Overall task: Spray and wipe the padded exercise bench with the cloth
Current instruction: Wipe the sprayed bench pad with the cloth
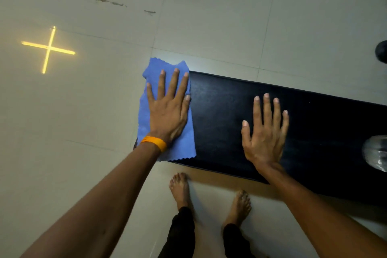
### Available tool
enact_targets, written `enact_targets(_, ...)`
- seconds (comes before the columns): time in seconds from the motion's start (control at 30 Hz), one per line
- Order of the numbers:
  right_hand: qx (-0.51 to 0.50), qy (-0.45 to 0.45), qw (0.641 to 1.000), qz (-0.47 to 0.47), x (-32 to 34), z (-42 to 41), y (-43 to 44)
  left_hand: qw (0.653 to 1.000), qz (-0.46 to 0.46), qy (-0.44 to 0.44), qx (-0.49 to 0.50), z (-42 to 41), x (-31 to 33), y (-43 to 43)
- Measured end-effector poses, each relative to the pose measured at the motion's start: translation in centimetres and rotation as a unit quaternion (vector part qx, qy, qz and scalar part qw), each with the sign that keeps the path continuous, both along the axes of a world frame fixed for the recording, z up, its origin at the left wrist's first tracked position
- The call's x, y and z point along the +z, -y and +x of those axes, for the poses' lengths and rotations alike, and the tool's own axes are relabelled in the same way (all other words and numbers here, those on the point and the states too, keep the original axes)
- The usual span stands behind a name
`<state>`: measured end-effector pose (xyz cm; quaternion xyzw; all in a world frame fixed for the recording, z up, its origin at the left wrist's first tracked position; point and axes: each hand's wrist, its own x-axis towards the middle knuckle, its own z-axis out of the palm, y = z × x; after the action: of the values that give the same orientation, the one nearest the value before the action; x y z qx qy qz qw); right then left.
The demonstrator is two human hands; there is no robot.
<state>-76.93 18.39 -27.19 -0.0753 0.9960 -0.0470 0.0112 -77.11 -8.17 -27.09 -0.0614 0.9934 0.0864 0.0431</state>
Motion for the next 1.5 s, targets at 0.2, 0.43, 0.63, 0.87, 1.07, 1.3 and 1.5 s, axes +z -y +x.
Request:
enact_targets(0.2,-0.005,-0.012,1.000,0.003,0.0,-0.1,0.0,0.935,0.000,-0.015,-0.354,-1.0,0.1,-4.3)
enact_targets(0.43,-0.001,-0.023,1.000,-0.006,-0.3,0.0,-0.1,0.977,0.031,-0.007,-0.210,-5.1,0.1,-8.5)
enact_targets(0.63,-0.001,-0.019,1.000,-0.007,-0.3,0.0,0.0,0.983,0.020,-0.004,-0.184,-4.7,-0.3,1.1)
enact_targets(0.87,-0.002,-0.019,1.000,-0.005,-0.2,0.0,0.1,0.999,0.020,-0.011,-0.035,0.4,0.2,-5.9)
enact_targets(1.07,0.005,-0.021,1.000,-0.003,-0.4,0.1,-0.4,0.979,0.039,-0.039,-0.194,6.8,-0.1,-9.9)
enact_targets(1.3,0.009,-0.017,1.000,-0.010,-0.3,0.3,-0.2,0.991,0.000,-0.023,0.130,4.2,-0.3,-2.7)
enact_targets(1.5,0.006,-0.021,1.000,-0.011,-0.2,0.2,-0.2,0.997,0.012,-0.013,-0.070,7.6,0.3,-10.8)
